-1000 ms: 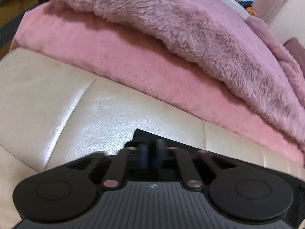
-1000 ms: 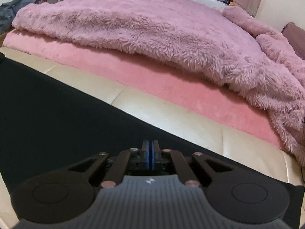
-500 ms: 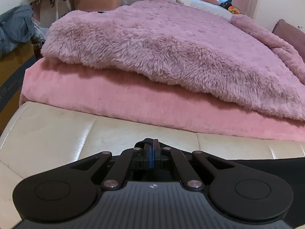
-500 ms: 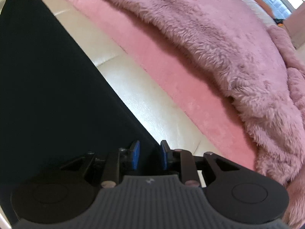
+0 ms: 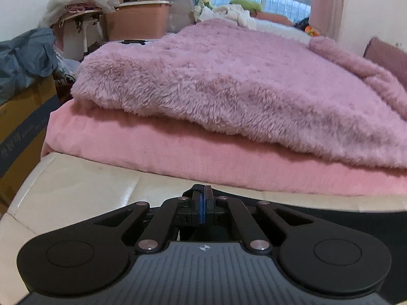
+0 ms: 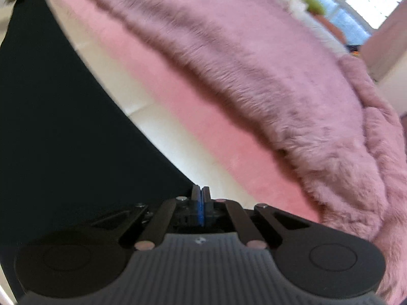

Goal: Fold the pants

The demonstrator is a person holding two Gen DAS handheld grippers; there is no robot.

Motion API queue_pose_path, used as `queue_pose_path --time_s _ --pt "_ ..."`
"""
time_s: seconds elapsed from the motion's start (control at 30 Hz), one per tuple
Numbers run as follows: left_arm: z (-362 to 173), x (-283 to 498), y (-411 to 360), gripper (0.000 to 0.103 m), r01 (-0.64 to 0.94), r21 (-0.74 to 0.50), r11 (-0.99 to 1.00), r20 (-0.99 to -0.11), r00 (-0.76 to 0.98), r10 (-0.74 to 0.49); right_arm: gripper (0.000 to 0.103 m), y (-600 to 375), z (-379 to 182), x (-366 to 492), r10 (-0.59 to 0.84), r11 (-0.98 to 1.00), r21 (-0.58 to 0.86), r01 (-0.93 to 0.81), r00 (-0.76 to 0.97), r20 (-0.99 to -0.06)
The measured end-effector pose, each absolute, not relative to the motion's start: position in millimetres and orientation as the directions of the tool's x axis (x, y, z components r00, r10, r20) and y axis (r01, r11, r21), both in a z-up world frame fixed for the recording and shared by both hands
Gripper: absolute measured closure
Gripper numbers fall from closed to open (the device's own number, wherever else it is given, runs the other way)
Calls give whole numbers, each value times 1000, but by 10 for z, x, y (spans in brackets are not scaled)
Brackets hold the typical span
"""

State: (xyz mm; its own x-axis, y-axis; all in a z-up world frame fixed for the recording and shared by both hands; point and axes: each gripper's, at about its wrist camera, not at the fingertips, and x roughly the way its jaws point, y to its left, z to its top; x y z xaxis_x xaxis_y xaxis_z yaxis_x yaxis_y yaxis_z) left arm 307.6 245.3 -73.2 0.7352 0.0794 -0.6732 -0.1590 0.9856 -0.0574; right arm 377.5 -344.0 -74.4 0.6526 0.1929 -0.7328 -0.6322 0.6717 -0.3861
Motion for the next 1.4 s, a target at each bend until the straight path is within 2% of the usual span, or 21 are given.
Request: queue_pose_path --time_s 0.27,0.33,0.4,0.43,0.5,0.53,0.6,0.77,0.93,1.07,1.13,1.17,1.23,1.37,1.4 --pt "-1035 3326 2396 103 -177 -6 984 -719 684 119 103 -3326 -1078 3936 125 719 -387 -577 655 -745" --pt "-1086 3337 2408 98 -198 -1 980 -728 672 135 103 -3301 -1156 3938 107 724 -397 -563 661 -742" --pt "-1096 3310 2437 83 -234 23 972 -728 663 177 103 -3277 -1202 3904 88 737 -402 -543 667 -740" --pt "-1084 3270 2476 81 -250 14 968 -724 665 182 103 -3267 -1199 3881 78 746 -410 -525 680 -729" --pt "-1021 3138 2588 72 -300 -38 953 -711 678 185 85 -3272 -1160 3820 78 774 -396 -494 695 -715" --pt "-981 3049 2648 71 -328 -71 942 -702 687 186 84 -3273 -1121 3769 82 796 -379 -473 704 -706" --pt "-921 2847 2745 68 -372 -145 917 -696 697 173 83 -3267 -1033 3653 98 835 -336 -437 718 -690" --pt "-1014 2341 2897 63 -438 -421 794 -697 717 26 80 -3150 -921 3173 190 925 -122 -361 715 -673" --pt "-1286 2262 2940 62 -481 -513 712 -699 714 -21 80 -2985 -1045 2760 240 956 33 -293 708 -664" --pt "-1346 2425 2911 62 -465 -519 717 -691 722 -32 80 -2877 -1173 2637 229 966 78 -246 682 -694" --pt "-1318 2502 2888 80 -459 -493 739 -693 721 -15 79 -2842 -1205 2592 221 969 77 -235 679 -700" --pt "-1297 2534 2879 103 -452 -482 750 -699 715 -18 79 -2824 -1216 2576 223 969 80 -236 677 -701" --pt "-1226 2520 2825 103 -442 -448 777 -701 713 2 78 -2786 -1240 2560 217 969 71 -238 672 -708" --pt "-898 2422 2716 103 -324 -435 840 -627 778 -24 76 -2770 -1257 2569 213 968 61 -243 669 -713" --pt "-862 2435 2718 103 -333 -416 846 -645 764 -17 76 -2777 -1258 2570 213 968 60 -245 667 -714"
